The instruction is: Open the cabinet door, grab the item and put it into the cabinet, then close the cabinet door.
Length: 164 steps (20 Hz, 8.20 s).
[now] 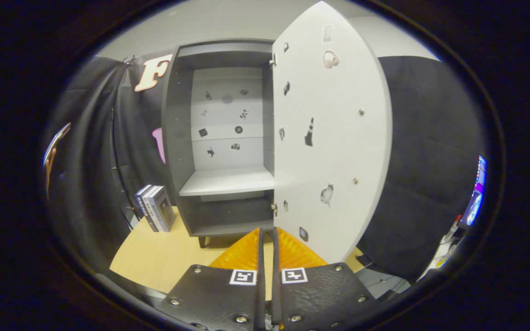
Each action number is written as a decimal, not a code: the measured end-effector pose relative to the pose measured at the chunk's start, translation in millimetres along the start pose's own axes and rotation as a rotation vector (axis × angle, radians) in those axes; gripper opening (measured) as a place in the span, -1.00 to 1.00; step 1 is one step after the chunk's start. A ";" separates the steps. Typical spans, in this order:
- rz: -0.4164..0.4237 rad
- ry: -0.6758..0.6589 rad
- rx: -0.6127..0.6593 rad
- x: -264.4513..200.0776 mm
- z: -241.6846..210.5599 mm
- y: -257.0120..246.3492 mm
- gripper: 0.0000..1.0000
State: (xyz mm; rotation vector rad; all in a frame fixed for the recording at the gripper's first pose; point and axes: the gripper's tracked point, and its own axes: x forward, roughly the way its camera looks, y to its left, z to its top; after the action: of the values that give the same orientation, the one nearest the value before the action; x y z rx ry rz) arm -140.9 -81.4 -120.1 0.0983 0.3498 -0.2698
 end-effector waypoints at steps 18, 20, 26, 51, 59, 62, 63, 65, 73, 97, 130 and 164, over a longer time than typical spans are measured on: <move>0.112 0.352 -0.069 101.7 -194.0 89.6 0.86; 0.101 0.385 -0.087 114.0 -214.7 88.6 0.86; 0.055 0.475 -0.138 144.5 -261.7 79.8 0.97; 0.085 0.537 -0.191 176.5 -271.1 86.5 0.11; 0.127 0.368 -0.166 193.8 -144.6 97.1 0.11; 0.154 0.276 -0.159 203.9 -84.7 105.4 0.11; 0.161 0.247 -0.161 207.8 -66.3 107.2 0.11; 0.176 0.188 -0.161 217.0 -30.7 112.8 0.11; 0.240 0.053 -0.125 256.5 67.6 136.9 0.10; 0.277 0.050 -0.094 367.5 102.8 185.4 0.10; 0.154 -0.310 -0.061 123.5 183.3 67.6 0.66; -0.225 -0.218 -0.020 -28.9 136.9 -188.5 0.73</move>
State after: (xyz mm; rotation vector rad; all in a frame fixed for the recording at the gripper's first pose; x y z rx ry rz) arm -174.9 -274.5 8.9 0.0091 0.1460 -0.4952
